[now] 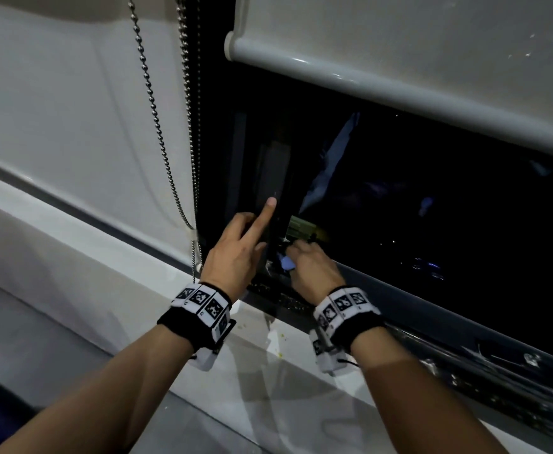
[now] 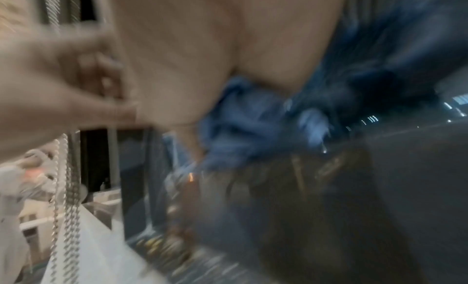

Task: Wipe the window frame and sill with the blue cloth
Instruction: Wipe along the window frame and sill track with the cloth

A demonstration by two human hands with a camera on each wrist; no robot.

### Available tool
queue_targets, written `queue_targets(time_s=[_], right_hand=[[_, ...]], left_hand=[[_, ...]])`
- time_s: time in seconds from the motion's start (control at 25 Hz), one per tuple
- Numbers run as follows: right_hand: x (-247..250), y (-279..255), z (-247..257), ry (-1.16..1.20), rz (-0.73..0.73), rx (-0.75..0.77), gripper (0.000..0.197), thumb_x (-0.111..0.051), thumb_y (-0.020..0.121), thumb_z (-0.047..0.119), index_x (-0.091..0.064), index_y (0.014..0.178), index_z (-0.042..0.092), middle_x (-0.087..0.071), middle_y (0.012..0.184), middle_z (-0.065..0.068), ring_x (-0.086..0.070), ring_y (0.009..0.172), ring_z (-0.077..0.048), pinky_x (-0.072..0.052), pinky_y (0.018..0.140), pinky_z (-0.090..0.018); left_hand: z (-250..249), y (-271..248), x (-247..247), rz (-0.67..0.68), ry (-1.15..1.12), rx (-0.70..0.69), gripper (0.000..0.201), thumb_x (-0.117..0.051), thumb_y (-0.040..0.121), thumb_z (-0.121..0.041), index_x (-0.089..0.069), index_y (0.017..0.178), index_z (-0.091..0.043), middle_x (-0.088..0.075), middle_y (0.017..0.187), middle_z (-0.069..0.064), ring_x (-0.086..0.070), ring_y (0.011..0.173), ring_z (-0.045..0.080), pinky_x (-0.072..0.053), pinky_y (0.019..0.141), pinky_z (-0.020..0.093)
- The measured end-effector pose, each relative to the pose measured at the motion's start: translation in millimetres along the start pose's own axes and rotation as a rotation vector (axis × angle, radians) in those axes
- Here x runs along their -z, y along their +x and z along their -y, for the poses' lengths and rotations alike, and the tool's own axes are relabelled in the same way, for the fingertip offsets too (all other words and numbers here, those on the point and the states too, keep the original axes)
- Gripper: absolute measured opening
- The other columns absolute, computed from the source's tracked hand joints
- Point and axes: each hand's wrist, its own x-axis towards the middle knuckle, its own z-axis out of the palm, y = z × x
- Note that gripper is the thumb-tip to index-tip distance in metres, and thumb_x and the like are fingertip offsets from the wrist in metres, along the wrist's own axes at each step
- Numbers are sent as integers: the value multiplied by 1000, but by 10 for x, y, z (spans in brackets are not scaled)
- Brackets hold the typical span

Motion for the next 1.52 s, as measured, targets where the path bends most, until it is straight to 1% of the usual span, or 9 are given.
queue_targets(time_s=[0.16, 0.32, 0.48, 0.6, 0.76, 0.96, 1.32, 1.4, 1.52], right_hand=[[268, -257, -410, 277, 95, 78, 46, -59, 76, 2, -71, 113, 25, -67, 117, 4, -59, 112, -15, -44, 102, -29], [162, -145, -60, 69, -18, -235, 41, -53, 82, 1, -65, 117, 20, -59, 120, -7, -54, 109, -35, -45, 93, -39], [315, -162, 49, 263, 36, 57, 24, -58, 74, 4, -70, 90, 18, -66, 97, -4, -61, 93, -25, -50, 80, -38], [427, -29, -117, -13, -82, -109, 28, -59, 79, 7, -68, 99, 24, -59, 107, -4, -58, 99, -26, -51, 79, -37], [111, 215, 106, -271, -67, -175, 23, -46, 93, 9, -61, 110, 9, -60, 116, -9, -49, 114, -28, -47, 89, -37], [554, 29, -240, 118, 176, 5, 25, -58, 82, 5, -71, 98, 18, -70, 106, 1, -62, 104, -15, -47, 86, -26], [190, 178, 28, -61, -39, -156, 17, -52, 85, 3, -63, 95, 12, -63, 106, -10, -53, 109, -30, -47, 86, -38], [263, 124, -35, 47, 74, -44, 21, -54, 81, 4, -65, 90, 19, -67, 103, -4, -58, 107, -24, -48, 87, -33], [592, -194, -205, 272, 229, 40, 27, -62, 77, 7, -74, 94, 24, -73, 94, 11, -64, 90, 6, -47, 79, -11]], left_hand=[[-8, -7, 13, 12, 7, 12, 87, -60, 94, -19, -2, 149, -55, -39, 123, -6, -53, 99, 17, -57, 62, 39], [-1, -4, 21, 23, 2, 6, 87, -59, 94, -19, -2, 150, -54, -39, 124, -4, -52, 103, 19, -58, 64, 41], [2, -1, 13, 28, -15, -1, 87, -58, 94, -16, -3, 150, -53, -40, 123, -2, -53, 104, 21, -58, 65, 44], [3, -2, 8, 20, -7, -3, 88, -58, 94, -15, -3, 150, -53, -40, 123, -2, -52, 103, 20, -58, 65, 43], [25, -2, 4, 27, 18, -19, 90, -59, 94, -14, -2, 151, -53, -41, 122, -2, -52, 102, 18, -58, 62, 43], [3, 0, 1, 19, 8, -4, 86, -57, 94, -15, -5, 151, -52, -40, 121, -3, -52, 103, 19, -58, 64, 44], [9, -4, -30, 1, -6, 2, 84, -56, 95, -16, -6, 150, -54, -39, 120, -3, -52, 100, 19, -57, 61, 43], [2, -3, -15, 6, -11, 23, 81, -54, 96, -19, -5, 149, -56, -40, 121, -3, -53, 100, 20, -57, 64, 43], [2, -11, -22, 4, -38, 25, 77, -52, 96, -20, -9, 149, -55, -41, 121, -2, -54, 98, 21, -57, 66, 44]])
